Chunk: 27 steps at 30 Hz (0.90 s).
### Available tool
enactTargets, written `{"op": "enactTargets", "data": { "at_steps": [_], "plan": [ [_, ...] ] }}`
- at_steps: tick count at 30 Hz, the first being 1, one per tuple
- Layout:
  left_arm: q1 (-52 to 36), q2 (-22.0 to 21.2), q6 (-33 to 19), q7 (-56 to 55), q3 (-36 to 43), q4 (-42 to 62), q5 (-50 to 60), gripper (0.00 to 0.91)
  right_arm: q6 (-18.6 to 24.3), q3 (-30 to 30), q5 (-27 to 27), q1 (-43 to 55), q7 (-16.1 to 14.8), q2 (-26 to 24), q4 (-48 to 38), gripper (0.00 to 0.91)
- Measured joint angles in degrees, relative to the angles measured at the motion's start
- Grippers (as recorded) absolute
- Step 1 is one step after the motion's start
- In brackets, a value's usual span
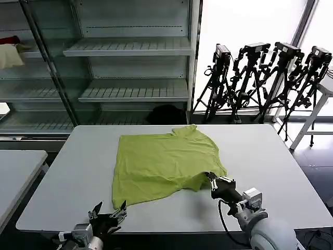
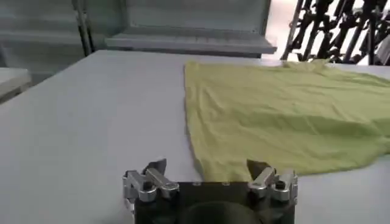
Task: Fold and organize the clothes.
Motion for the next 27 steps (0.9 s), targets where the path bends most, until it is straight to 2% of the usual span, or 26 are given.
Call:
{"op": "enactTargets", "data": {
  "at_steps": [1,3,6,27],
  "plan": [
    [0.1,-0.2,-0.1,0.1,0.0,0.1,0.0,0.413,0.1,0.1,-0.1,-0.1,-0.1,0.0,0.1,0.0],
    [0.1,-0.5,-0.3,0.2,0.1,0.4,0.0,0.131,0.2,0.1,-0.2,-0.3,-0.1,0.0,0.3,0.0],
    [-0.2,-1.0,-0.5,0.3,0.1,0.9,-0.2,0.01,0.3,0.1,-0.4,-0.3,-0.2,0.2,0.3,0.0],
    [-1.4,-1.4,-5.1,1.2,1.6,2.6,0.9,0.0,1.2,0.4,-0.7,-0.5,-0.8,0.2,1.0,0.0]
  ]
}}
